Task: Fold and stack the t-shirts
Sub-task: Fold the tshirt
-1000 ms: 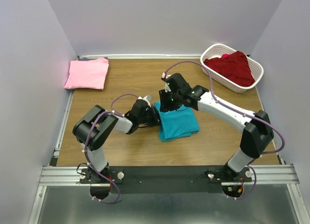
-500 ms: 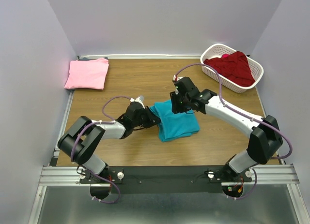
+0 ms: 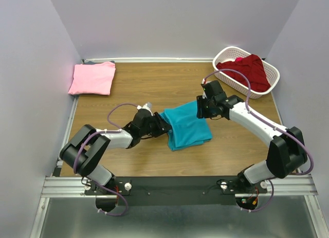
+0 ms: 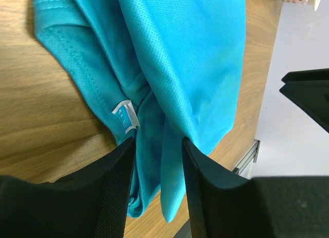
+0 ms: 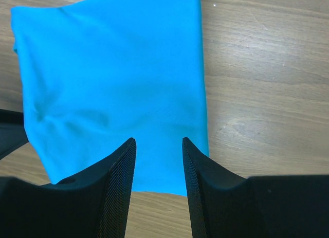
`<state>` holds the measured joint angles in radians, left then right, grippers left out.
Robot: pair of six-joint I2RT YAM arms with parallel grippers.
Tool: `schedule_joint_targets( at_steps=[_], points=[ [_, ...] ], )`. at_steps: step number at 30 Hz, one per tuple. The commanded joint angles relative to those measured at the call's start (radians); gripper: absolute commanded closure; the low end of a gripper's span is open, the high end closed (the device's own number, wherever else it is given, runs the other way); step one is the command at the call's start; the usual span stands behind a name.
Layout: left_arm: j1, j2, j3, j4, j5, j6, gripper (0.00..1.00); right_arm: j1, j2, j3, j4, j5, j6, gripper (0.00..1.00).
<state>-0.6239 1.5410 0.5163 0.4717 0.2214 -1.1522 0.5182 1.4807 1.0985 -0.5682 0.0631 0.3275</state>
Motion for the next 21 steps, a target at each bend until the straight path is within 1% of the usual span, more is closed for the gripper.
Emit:
schedule_joint_targets(
  at_steps=[1, 8, 10, 13, 15, 21],
  points=[
    [-0.005, -0.048, -0.035, -0.005, -0.065, -0.023, 0.5, -0.018, -0.03, -0.02, 0.031, -0.042, -0.019, 0.51],
    [-0.005, -0.157, -0.097, -0.008, -0.142, -0.076, 0.51, -0.029, -0.031, -0.023, 0.037, -0.059, -0.025, 0.51],
    [-0.003, -0.165, -0.101, -0.008, -0.154, -0.084, 0.51, -0.032, -0.03, -0.025, 0.037, -0.057, -0.024, 0.51],
    [-0.005, -0.142, -0.064, -0.012, -0.14, -0.064, 0.52, -0.033, -0.02, -0.026, 0.045, -0.059, -0.024, 0.51],
    [-0.005, -0.102, -0.038, -0.012, -0.123, -0.054, 0.53, -0.032, -0.016, -0.029, 0.048, -0.092, -0.024, 0.51],
    [-0.005, 0.027, 0.056, -0.015, -0.091, -0.034, 0.56, -0.035, -0.022, -0.042, 0.054, -0.091, -0.024, 0.51]
  ],
)
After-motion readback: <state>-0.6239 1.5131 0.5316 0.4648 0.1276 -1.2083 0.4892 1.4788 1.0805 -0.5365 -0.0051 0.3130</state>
